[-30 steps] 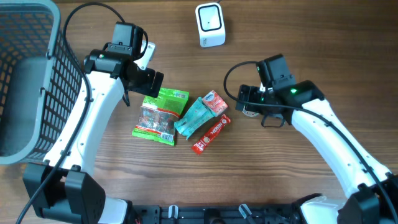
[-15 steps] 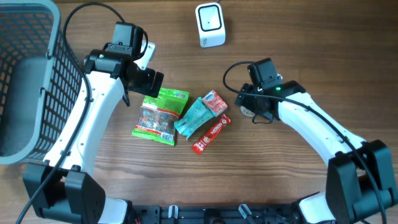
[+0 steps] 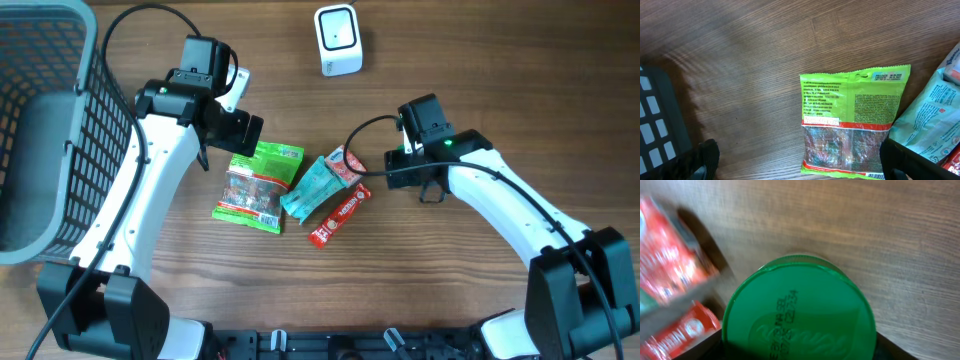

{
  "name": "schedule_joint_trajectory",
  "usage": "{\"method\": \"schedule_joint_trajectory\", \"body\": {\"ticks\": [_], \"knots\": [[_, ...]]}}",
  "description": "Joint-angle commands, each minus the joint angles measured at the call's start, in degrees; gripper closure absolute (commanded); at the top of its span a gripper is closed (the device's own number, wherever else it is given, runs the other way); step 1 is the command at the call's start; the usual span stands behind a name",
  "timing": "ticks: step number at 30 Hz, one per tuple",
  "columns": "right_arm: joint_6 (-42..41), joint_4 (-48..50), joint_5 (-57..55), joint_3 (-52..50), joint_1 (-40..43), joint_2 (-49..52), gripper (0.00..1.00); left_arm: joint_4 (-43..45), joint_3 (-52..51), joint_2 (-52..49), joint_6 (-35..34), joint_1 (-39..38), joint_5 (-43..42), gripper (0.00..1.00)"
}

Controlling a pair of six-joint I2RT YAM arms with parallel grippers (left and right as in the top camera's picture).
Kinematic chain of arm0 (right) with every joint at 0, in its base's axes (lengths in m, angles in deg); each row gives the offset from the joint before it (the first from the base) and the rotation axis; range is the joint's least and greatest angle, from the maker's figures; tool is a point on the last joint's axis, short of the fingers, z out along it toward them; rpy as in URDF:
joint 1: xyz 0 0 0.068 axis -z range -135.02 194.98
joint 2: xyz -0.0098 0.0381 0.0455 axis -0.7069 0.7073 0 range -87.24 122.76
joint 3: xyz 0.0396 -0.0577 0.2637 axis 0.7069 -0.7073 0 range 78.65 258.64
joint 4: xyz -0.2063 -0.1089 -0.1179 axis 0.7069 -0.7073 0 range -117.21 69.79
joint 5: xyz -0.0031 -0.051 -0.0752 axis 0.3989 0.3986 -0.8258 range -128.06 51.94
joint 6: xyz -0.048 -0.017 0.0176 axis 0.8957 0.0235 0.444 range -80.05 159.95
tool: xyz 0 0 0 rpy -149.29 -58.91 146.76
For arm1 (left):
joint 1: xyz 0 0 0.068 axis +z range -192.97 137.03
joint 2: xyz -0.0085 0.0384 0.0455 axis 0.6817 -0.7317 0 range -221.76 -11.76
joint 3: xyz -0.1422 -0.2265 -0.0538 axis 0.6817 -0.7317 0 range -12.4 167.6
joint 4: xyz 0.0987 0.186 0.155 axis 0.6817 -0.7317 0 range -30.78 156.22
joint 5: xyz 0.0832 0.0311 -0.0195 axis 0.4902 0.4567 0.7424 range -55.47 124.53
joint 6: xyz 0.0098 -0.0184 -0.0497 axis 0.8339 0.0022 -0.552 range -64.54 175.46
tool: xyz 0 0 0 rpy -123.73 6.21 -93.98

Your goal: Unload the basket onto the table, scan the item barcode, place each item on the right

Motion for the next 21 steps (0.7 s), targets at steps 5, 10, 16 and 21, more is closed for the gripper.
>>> {"method": "schedule_joint_trajectory", "body": {"ticks": [5,10,16,21], "knots": [[-5.33,0.31,-0.35,4.50,0.13,-1.51,0.19,0.15,0.57,0.24,0.66,-0.11,0.52,0.00],[-7.21,-0.44,0.07,4.07,0.13,-1.16,0.28,0.15,0.57,0.24,0.66,-0.11,0.52,0.00],[-8.28,-2.58,0.07,4.07,0.13,-1.16,0.33,0.15,0.57,0.24,0.66,-0.11,0.52,0.00],[3.85,-0.52,0.04,4.07,0.13,-1.16,0.32,0.15,0.57,0.24,0.66,-0.11,0.52,0.00]]}}
